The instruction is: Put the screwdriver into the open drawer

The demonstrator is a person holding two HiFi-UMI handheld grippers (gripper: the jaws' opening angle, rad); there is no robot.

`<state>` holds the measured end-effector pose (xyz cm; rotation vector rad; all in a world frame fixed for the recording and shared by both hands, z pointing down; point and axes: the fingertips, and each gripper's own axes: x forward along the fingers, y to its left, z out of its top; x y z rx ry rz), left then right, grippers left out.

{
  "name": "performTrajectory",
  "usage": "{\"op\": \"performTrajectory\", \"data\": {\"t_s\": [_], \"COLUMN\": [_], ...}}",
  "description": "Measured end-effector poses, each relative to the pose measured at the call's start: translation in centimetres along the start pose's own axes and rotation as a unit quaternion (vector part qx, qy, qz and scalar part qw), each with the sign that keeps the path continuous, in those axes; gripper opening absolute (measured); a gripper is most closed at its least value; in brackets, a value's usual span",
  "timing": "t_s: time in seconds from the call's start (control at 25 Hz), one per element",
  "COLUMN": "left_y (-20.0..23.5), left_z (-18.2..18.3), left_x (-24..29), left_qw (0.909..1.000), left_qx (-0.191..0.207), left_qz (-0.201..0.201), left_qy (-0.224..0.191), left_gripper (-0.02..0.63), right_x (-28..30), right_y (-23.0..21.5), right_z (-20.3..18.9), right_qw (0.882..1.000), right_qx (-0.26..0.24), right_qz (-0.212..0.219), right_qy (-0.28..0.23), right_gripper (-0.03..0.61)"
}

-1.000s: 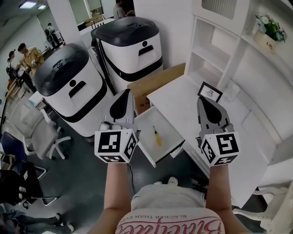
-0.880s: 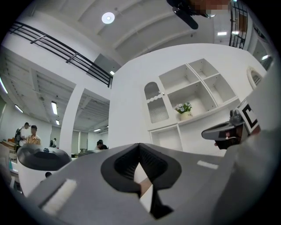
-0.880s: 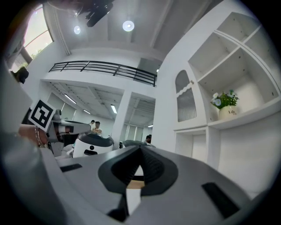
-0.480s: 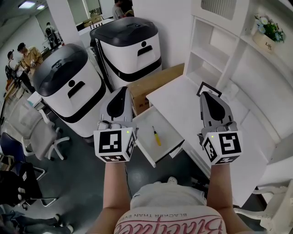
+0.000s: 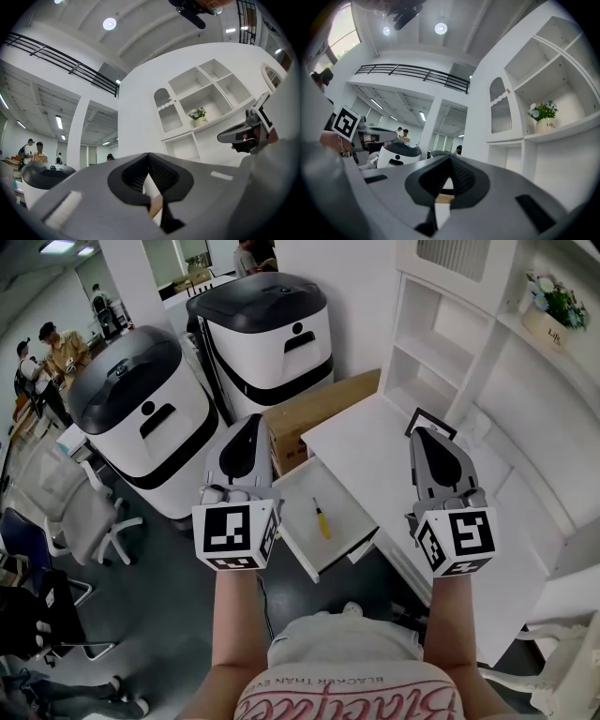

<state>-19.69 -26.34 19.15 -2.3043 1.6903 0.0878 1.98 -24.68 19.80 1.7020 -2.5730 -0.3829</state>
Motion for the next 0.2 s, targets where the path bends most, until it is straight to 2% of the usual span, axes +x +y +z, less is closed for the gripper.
{"op": "performTrajectory", "data": {"t_s": [0.2], "left_y": [0.11], "left_z": [-0.17], "left_x": [0.26], "left_qw": [1.0], "left_qx": [0.001], "left_qz": [0.001], "left_qy": [0.001], "left_gripper": [0.009], "right_x": [0.29], "right_y": [-0.05], "right_z": [-0.19], "right_qw": [1.0], "right_qx": [0.0], "right_qz": [0.002], "right_qy": [0.001], "right_gripper": [0.006]}}
